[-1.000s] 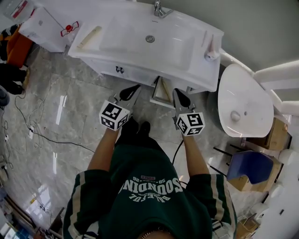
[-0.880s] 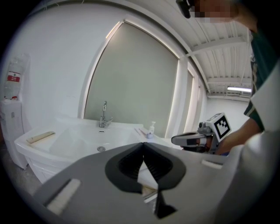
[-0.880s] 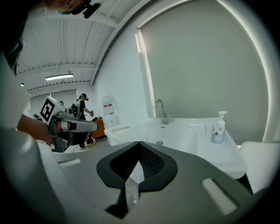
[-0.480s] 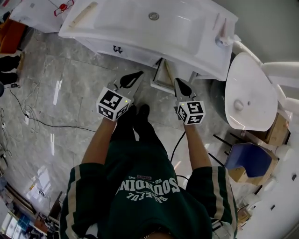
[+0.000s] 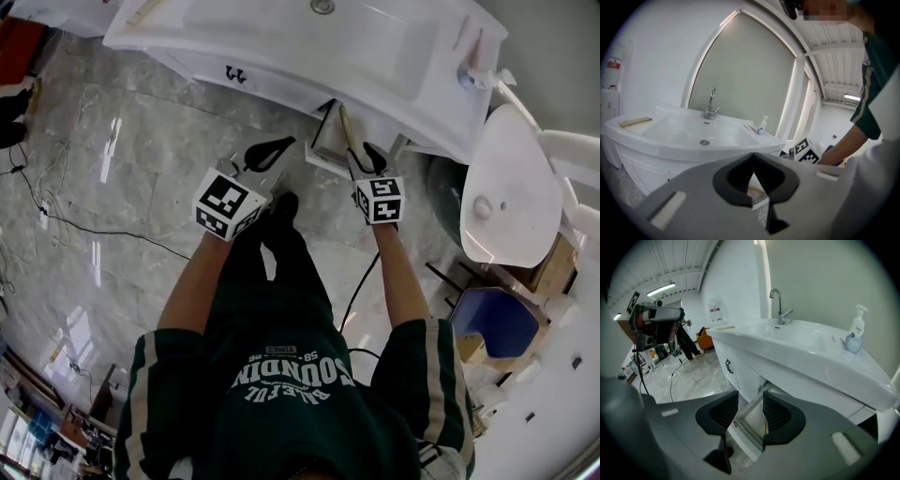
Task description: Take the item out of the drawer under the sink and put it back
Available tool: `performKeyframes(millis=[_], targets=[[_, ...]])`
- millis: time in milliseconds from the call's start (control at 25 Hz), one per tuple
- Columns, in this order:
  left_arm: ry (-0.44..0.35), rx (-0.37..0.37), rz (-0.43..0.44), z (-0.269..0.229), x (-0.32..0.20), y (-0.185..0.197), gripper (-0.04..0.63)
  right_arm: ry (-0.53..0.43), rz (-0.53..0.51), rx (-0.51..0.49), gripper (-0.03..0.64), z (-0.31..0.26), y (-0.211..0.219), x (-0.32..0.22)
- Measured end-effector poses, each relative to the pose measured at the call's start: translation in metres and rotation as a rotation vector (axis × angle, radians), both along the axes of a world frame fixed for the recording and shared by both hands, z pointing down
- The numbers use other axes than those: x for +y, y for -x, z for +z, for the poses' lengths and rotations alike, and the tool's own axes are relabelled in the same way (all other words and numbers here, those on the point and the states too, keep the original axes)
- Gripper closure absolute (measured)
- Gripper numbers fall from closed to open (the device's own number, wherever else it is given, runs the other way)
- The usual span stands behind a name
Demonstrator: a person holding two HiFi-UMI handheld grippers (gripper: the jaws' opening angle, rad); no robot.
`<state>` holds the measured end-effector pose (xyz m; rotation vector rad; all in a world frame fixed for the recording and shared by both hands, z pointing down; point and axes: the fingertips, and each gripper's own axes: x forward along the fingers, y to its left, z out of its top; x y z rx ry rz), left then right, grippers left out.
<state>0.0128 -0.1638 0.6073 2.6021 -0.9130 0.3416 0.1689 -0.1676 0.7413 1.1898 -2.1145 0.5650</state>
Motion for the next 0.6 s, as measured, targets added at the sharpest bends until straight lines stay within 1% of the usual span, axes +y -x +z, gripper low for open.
performKeyframes(millis=[160,360,600], targets=[[0.025,-0.004,-0.014,0.018,0.002,0.004,0.545,0.083,-0.046,0.082,0.476,0.045,-0.002,-0.009],[0.055,-0.009,-0.042,0.039,0.001,0.011,0.545,0.155,-0.059,0.13,0.476,0.097,-0.007,-0.025],[0.067,-0.003,-0.065,0.047,0.001,0.017,0.545,0.235,-0.082,0.234,0.476,0.148,-0.017,-0.038]])
